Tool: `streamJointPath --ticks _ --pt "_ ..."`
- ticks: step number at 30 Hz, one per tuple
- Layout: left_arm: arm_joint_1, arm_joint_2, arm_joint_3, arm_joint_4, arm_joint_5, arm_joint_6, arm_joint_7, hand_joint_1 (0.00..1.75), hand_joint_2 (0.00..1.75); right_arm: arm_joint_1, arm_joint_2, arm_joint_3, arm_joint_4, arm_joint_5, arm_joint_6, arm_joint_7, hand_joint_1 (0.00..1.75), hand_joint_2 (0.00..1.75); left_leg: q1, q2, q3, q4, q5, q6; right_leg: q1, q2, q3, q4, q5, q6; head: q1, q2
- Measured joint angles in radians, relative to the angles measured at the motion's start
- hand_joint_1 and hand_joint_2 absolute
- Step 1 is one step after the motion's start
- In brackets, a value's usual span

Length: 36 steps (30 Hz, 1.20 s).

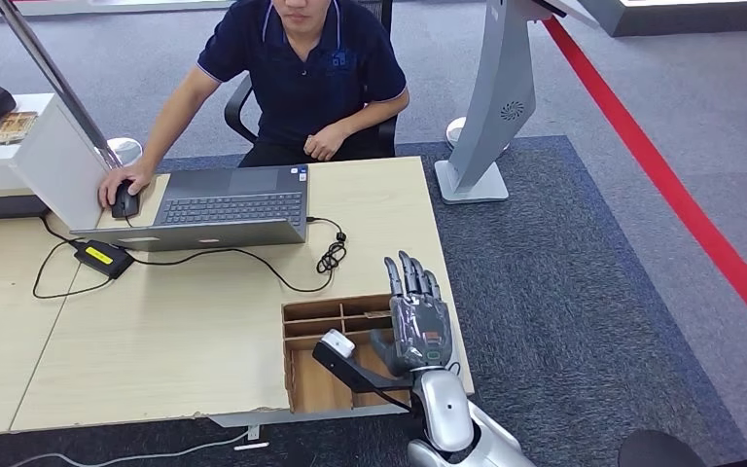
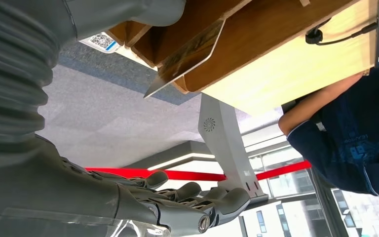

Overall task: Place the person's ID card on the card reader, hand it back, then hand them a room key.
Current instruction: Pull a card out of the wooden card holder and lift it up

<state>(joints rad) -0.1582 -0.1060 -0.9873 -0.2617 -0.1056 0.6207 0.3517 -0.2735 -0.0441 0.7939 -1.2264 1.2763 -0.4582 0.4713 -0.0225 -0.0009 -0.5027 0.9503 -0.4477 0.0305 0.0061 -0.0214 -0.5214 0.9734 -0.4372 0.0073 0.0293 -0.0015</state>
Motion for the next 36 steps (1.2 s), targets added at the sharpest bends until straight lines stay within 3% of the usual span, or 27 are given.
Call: streamJointPath --ticks 26,36 --pt "0.000 0.000 0.000 0.000 -0.003 0.000 0.000 0.00 0.00 0.001 0.000 0.000 0.010 -0.010 0.008 0.000 0.00 1.75 0.000 0.000 0.000 0.000 0.000 0.000 0.000 0.000 0.000 0.000 0.000 0.000 0.000 0.000" --pt "0.000 0.000 0.000 0.000 -0.007 0.000 0.000 0.00 0.00 0.001 0.000 0.000 0.010 -0.018 0.014 0.000 0.11 1.75 0.000 0.000 0.000 0.000 0.000 0.000 0.000 0.000 0.000 0.000 0.000 0.000 0.000 0.000"
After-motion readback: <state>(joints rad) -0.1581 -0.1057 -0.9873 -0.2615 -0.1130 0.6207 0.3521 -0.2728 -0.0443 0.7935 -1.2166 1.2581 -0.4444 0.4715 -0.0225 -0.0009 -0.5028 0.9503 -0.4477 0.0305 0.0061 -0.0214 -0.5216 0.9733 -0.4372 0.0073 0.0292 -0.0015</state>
